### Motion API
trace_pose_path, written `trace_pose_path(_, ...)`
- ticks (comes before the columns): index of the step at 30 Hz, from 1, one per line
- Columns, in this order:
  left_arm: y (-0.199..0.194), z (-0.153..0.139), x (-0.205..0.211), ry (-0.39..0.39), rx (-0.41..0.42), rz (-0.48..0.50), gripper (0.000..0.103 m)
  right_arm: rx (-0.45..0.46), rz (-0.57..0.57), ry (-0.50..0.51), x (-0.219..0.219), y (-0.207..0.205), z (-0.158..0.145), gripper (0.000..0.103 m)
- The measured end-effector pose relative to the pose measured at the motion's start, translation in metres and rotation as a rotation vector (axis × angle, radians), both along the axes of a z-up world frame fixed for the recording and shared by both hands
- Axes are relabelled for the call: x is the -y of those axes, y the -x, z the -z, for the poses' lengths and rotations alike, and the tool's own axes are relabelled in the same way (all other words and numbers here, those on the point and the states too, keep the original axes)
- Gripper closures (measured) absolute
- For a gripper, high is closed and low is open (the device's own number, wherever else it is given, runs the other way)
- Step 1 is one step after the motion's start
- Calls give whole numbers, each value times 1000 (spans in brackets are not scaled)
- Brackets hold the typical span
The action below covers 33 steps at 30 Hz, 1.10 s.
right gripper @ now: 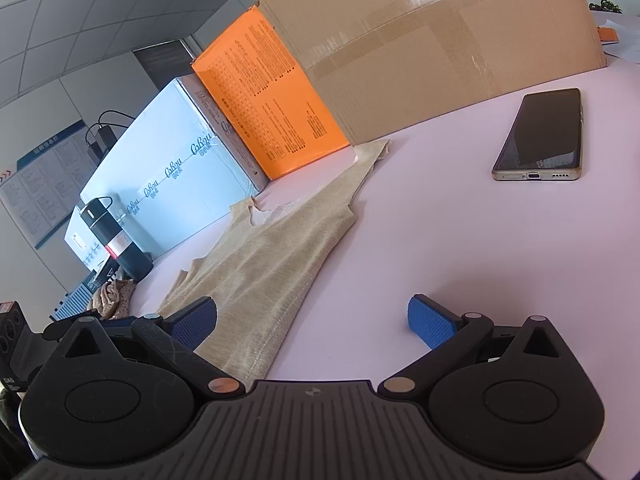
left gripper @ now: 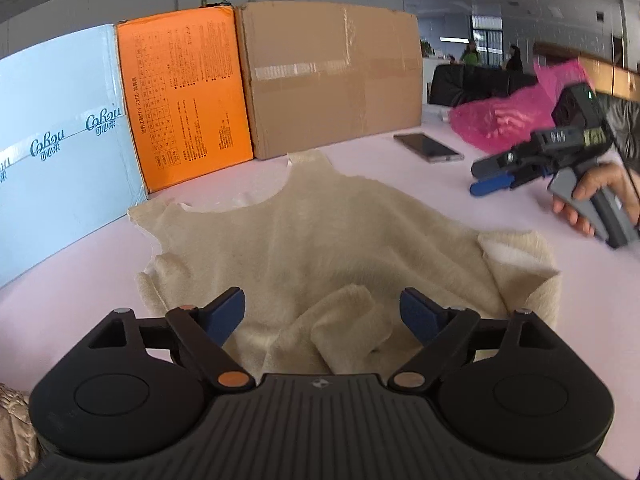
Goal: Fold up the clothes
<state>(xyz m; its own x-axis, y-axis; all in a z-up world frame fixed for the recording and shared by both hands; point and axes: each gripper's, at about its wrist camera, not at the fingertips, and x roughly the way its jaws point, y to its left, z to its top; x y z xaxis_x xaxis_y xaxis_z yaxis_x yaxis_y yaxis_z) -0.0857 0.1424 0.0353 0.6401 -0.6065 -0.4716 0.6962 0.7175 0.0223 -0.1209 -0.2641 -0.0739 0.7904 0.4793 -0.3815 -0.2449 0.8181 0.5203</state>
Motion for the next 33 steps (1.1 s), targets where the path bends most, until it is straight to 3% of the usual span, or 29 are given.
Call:
trace_pose_path(3,-9,-5,-5,48,-44,-41,20,1,0,-2,0,0,0,0)
trace_pose_path(5,-11,-3,-3,18,-37,-66,23,1,0,-3,0,0,0,0)
trace_pose_path(10,-13,8,4,-93,-49,-70,62,2,0,-7,0,1,0,0)
trace_pose_path(17,-10,11,10,-131,-29,-65,62,2,0,-12,2,0,0,0)
trace_pose_path(18,-8,11,9,-130,-24,-56,67,2,0,-13,2,1,0,0)
trace_pose_path(19,-6,10,9,-129,-19,-47,85,2,0,-14,2,1,0,0)
trace_pose_path(20,-4,9,8,-129,-12,-41,95,2,0,-15,2,1,0,0)
trace_pose_path(21,-2,7,7,-127,5,-42,98,3,0,-16,2,1,0,0)
trace_pose_path(33,38,-24,-70,82,-5,8,100,3,0,-23,3,0,0,0)
